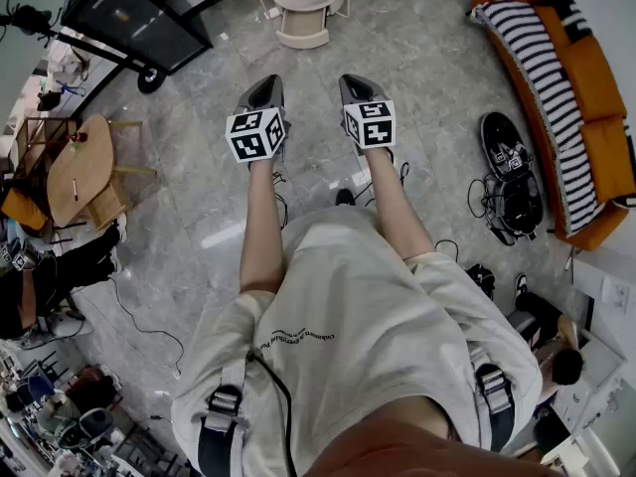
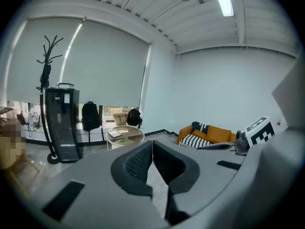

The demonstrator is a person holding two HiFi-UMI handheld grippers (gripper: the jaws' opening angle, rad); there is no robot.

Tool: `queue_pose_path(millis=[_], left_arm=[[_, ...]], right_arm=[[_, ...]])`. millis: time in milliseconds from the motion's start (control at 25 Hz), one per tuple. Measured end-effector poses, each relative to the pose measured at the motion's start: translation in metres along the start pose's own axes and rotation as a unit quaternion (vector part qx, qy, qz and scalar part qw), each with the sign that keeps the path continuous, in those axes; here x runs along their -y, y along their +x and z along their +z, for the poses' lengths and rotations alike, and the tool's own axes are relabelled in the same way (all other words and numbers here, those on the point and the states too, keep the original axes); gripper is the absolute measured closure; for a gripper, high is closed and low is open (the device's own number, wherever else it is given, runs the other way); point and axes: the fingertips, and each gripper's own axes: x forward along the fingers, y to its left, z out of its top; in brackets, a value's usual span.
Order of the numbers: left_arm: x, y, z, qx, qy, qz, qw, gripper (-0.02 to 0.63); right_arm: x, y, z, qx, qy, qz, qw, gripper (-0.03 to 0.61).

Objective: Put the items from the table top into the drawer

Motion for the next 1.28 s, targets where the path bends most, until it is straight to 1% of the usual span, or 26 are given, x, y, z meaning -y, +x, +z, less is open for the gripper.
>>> queue_pose_path(millis=[120,240,320,400,520,560,680,760,880,1040,1160,1280], left_arm=[[0.013,0.008,0.004,0.003,0.008,0.005,1.0,0.592],[0.021,0.015,0.004,0.01,0.008,0.011,0.9999,0.592],[0.024,0.019,-0.001,0.006,0.005,0.01,0.9999,0.592],[0.023,0.021,-0.01,-0.007,0.0,0.006,1.0,0.592],[0.012,0.024,-0.024,-0.026,-0.002,0.002,0.9997,0.592],[0.005,0.026,-0.028,-0.029,-0.006,0.005,0.9995,0.592],[-0.024,0.035,-0.034,-0.032,-0.035,0.017,0.9987,0.592],[-0.042,0.043,-0.035,-0.034,-0.041,0.013,0.9985,0.592],[-0.062,0.062,-0.027,-0.038,-0.032,-0.017,0.9986,0.592],[-0.106,0.101,0.006,-0.04,-0.008,-0.065,0.9971,0.592],[-0.145,0.126,0.028,-0.034,-0.018,-0.092,0.995,0.592],[-0.179,0.146,0.034,-0.04,-0.027,-0.117,0.9919,0.592]], right_arm=[[0.015,-0.002,0.001,0.003,0.006,0.005,1.0,0.54],[0.03,0.0,0.005,0.016,0.025,0.013,0.999,0.54],[0.039,0.002,0.006,0.023,0.036,0.013,0.999,0.54],[0.044,0.006,0.003,0.027,0.053,0.009,0.998,0.54],[0.046,0.016,-0.002,0.042,0.114,0.015,0.993,0.54],[0.046,0.019,-0.003,0.047,0.125,0.021,0.991,0.54],[0.04,0.031,-0.006,0.05,0.12,0.029,0.991,0.54],[0.035,0.043,-0.009,0.042,0.112,0.024,0.993,0.545],[0.029,0.068,-0.01,0.019,0.094,0.001,0.995,0.546],[0.013,0.115,0.012,0.015,0.089,-0.037,0.995,0.546],[-0.003,0.148,0.024,0.011,0.083,-0.064,0.994,0.546],[-0.011,0.179,0.027,-0.003,0.081,-0.088,0.993,0.546]])
